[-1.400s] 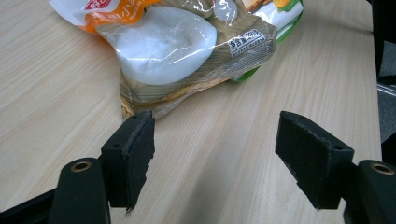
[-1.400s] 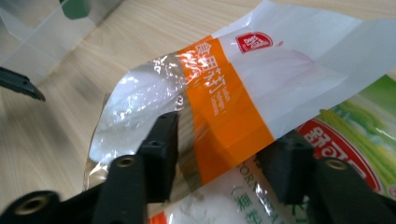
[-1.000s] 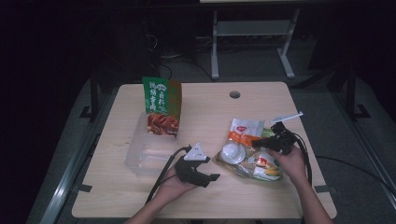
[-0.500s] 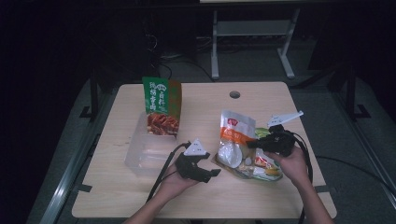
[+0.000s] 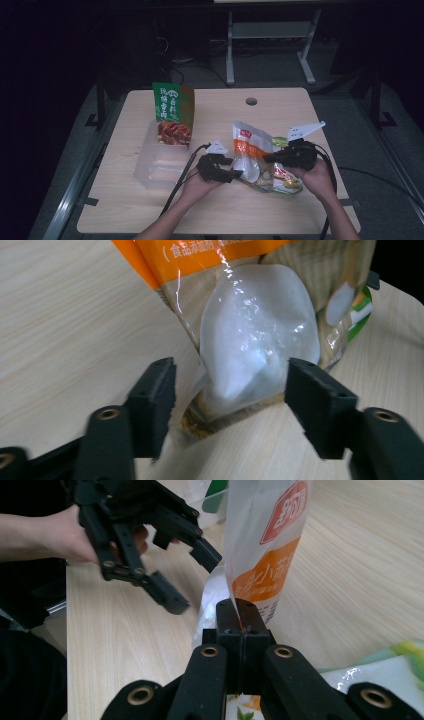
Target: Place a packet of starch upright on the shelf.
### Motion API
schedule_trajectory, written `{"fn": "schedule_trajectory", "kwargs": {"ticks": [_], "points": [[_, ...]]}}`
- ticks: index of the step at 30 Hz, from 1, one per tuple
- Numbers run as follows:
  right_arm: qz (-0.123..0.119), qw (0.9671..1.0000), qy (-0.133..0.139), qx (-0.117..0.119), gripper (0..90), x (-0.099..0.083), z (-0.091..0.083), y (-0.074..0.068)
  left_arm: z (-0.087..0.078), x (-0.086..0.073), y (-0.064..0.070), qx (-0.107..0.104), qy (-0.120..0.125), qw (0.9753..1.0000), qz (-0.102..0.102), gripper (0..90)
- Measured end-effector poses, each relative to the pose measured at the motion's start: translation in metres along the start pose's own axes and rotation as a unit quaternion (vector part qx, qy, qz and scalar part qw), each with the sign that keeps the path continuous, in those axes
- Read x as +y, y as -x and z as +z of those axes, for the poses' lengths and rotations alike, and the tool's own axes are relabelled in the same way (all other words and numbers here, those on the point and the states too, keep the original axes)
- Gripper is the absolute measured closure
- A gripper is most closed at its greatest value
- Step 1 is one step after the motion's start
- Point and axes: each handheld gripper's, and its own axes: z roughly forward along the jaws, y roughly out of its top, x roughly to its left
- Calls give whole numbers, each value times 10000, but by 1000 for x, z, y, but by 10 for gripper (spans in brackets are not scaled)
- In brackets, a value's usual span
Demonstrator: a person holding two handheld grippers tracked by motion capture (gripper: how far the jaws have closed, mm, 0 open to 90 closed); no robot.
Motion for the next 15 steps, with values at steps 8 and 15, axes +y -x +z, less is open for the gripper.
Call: {"fn": "schedule_trajectory", "kwargs": {"ticks": [8,15], "points": [[33,9999,-95,-26,899,-1,2,4,5,2,-2,-6,190,9994,-272,625],[66,9999,-129,-48,899,-1,4,7,2,5,-5,51,280,9989,-381,813]]}}
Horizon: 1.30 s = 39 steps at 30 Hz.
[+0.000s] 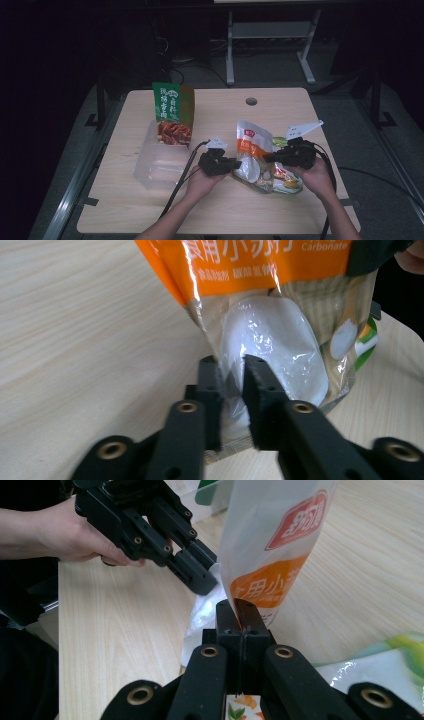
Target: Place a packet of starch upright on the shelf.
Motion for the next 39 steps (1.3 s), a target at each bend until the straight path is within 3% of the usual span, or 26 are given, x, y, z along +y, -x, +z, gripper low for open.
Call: {"fn": "schedule_trajectory", "kwargs": {"ticks": [4,19,27,30,33,35,37,39], "points": [[64,10000,18,-30,900,0,1,2,-2,1,4,126,33,9998,139,886],[230,9996,-137,-46,891,7,13,3,-15,-13,13,495,142,9975,481,900],[440,9987,-243,107,807,10,26,7,-20,-18,16,552,144,9970,521,900],[399,9986,-346,73,798,14,33,6,-21,-19,17,574,113,9966,584,900],[456,9982,-377,105,826,16,39,6,-24,-20,16,598,98,9960,650,900],[437,9981,-428,46,884,16,41,5,-26,-20,16,538,68,9968,583,893],[468,9981,-392,74,897,16,40,4,-28,-20,16,487,39,9976,494,879],[400,9986,-353,67,899,17,38,1,-31,-21,16,505,9,9973,529,842]]}}
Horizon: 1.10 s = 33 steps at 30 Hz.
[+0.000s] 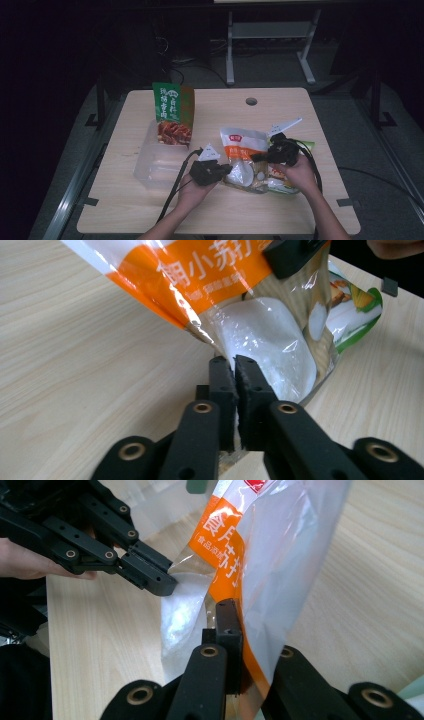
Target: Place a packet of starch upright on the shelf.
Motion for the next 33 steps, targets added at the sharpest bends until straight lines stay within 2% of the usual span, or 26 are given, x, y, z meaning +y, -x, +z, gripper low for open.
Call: {"fn": "schedule_trajectory", "kwargs": {"ticks": [3,4,9,10,12,19,20,23,25,28,31,32,33], "points": [[2,9999,100,91,900,-1,-3,-2,-3,-1,0,-27,-21,10000,17,763],[-31,9999,116,95,900,-1,-4,-4,-5,-1,2,-28,-9,10000,17,763],[-180,9996,210,99,900,1,-6,-15,-14,-4,7,-6,6,9999,101,638],[-227,9995,218,90,900,2,-6,-17,-17,-5,9,31,-14,9999,130,638],[-362,9990,235,70,900,4,-7,-25,-21,-8,13,82,-65,9998,167,583],[-576,9975,392,-105,900,13,-12,-38,-36,-13,18,53,-40,9997,229,540],[-604,9973,405,-139,900,14,-13,-40,-39,-14,18,60,-48,9995,309,540],[-639,9967,447,-225,900,18,-14,-41,-43,-16,21,45,-56,9993,379,534],[-645,9965,462,-280,900,22,-15,-41,-48,-21,23,-31,-68,9989,461,526],[-631,9961,572,-227,900,29,-17,-43,-53,-26,24,-90,-51,9989,466,520],[-664,9957,615,-171,900,38,-18,-46,-57,-32,21,-68,15,9982,593,492],[-664,9957,615,-171,900,38,-18,-46,-57,-32,21,-68,15,9982,593,491],[-689,9956,625,-150,900,42,-18,-48,-58,-35,21,-117,45,9988,472,491]]}}
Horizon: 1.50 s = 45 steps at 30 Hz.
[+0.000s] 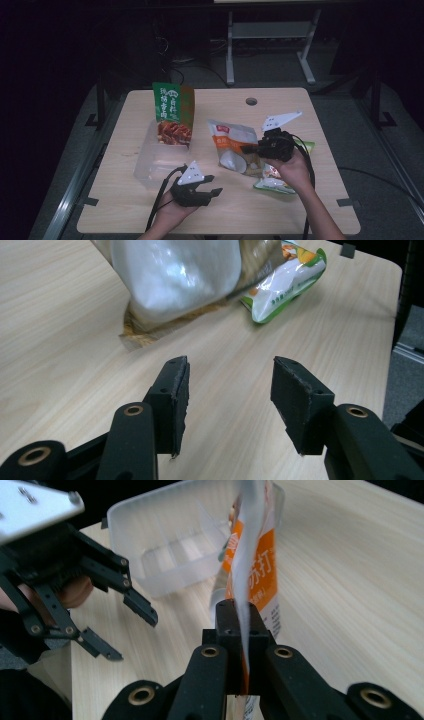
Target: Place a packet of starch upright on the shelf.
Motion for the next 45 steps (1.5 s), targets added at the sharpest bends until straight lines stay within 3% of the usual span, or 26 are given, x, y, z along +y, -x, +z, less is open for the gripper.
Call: {"fn": "schedule_trajectory", "kwargs": {"ticks": [9,18,25,32,45], "points": [[-229,9995,46,190,900,35,13,-12,-9,-12,7,-29,-75,9996,255,455],[-304,9991,-15,287,900,57,25,-17,-19,-17,7,-43,-35,9997,244,444],[-573,9977,21,365,900,75,36,-22,-26,-24,6,-53,-24,9997,227,438],[-584,9970,44,504,900,92,50,-29,-29,-26,6,-102,10,9998,185,433],[-652,9954,-1,705,900,122,97,-34,-38,-33,7,-114,-37,9996,243,414]]}}
